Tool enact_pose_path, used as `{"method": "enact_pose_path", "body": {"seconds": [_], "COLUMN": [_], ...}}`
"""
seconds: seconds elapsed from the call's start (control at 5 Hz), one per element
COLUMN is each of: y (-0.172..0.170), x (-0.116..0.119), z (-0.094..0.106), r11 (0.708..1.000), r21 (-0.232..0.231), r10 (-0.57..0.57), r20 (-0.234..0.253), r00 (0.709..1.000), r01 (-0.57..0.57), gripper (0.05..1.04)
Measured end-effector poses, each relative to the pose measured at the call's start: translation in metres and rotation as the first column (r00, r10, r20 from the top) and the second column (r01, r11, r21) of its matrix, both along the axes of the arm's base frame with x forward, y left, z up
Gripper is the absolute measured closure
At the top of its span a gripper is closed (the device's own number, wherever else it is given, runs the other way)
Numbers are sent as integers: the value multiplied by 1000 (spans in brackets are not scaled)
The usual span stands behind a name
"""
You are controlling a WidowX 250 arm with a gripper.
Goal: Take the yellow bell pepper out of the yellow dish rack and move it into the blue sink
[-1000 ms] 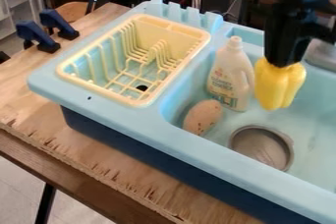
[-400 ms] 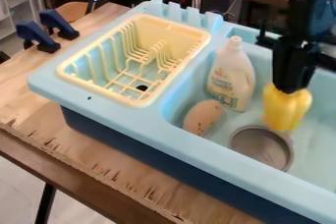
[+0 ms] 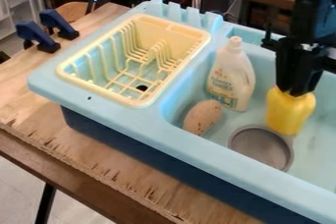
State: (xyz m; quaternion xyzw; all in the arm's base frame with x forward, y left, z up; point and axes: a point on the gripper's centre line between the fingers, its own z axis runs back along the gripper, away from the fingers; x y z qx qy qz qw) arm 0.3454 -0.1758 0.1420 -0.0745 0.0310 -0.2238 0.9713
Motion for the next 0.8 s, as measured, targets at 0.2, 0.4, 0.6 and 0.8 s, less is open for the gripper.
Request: {"method": "enact_pose_path", "body": {"seconds": [0.2, 0.4, 0.6, 0.8], "y": [1, 3, 5, 14], "x": [-1, -10, -22, -35], "z": [1, 15, 45, 64], "r11": [1000, 1000, 998, 999], "r21": [-7, -23, -58, -40], "r10": [-4, -2, 0, 34], "r20": [16, 55, 126, 162], "r00": [1000, 998, 992, 986], "r01": [4, 4, 8, -28], "gripper": [411, 121, 72, 75]}}
